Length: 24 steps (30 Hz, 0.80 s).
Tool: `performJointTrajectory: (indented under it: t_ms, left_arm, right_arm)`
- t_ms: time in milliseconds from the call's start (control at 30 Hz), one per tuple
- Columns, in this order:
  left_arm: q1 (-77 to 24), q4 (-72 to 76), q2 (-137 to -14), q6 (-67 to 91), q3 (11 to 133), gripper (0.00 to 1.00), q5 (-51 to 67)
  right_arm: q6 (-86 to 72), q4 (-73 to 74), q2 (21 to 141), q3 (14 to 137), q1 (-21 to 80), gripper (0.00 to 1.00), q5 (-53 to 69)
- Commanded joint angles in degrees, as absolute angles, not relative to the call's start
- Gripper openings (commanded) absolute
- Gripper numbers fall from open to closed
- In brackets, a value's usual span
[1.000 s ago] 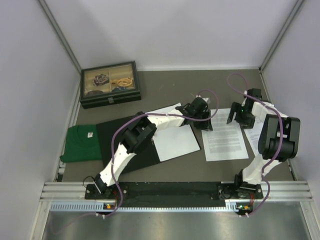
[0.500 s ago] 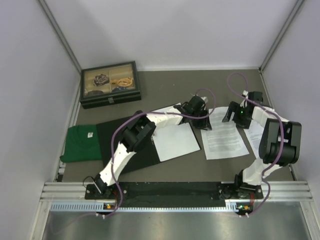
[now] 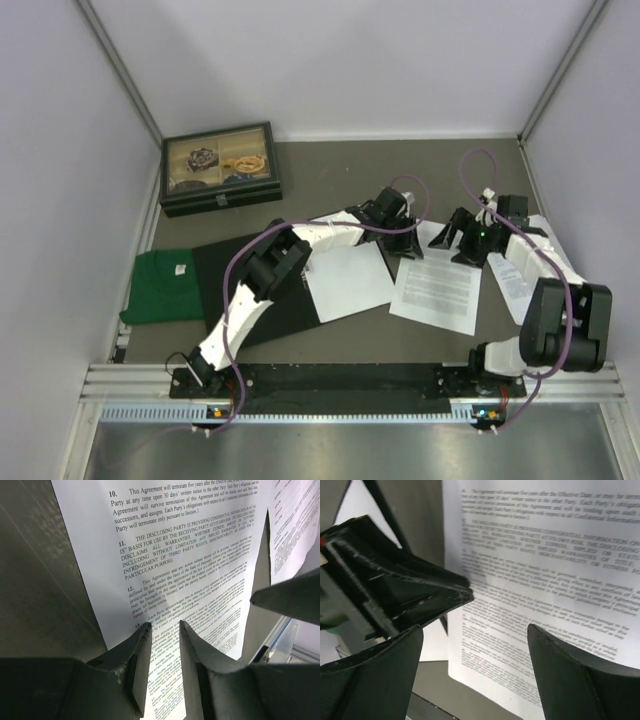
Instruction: Put the files into the folder
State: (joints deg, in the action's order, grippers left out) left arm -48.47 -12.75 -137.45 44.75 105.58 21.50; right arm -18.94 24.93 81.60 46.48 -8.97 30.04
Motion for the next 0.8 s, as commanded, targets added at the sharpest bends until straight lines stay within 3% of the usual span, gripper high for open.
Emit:
performJointTrajectory:
  t_ms: [0, 167, 300, 600, 767]
  left_arm:
    - [-47.0, -21.0, -143.1, 40.8, 106.3, 0.36, 18.0]
    - [-46.6, -21.2, -143.3, 40.3, 106.3, 0.36, 18.5]
    - [-46.2, -21.6, -143.6, 40.1, 106.4, 0.36, 18.5]
    - [-46.1, -22.1, -144.1, 39.6, 106.5, 0.36, 19.2]
    - [-46.0, -22.1, -144.6, 40.1, 107.5, 0.36, 19.7]
  right_arm:
    - [-21.8, 25.4, 77.0, 44.7, -8.0, 0.84, 31.0]
    - [-24.6, 33.0, 78.6, 48.4, -9.0, 0.87, 5.6]
    - [-25.0, 33.9, 83.6, 49.4, -10.3, 0.88, -1.8]
    - [-23.5, 30.5, 88.9, 46.7, -10.3, 0.89, -2.9]
    - [-22.9, 26.1, 89.8, 44.4, -10.1, 0.87, 10.6]
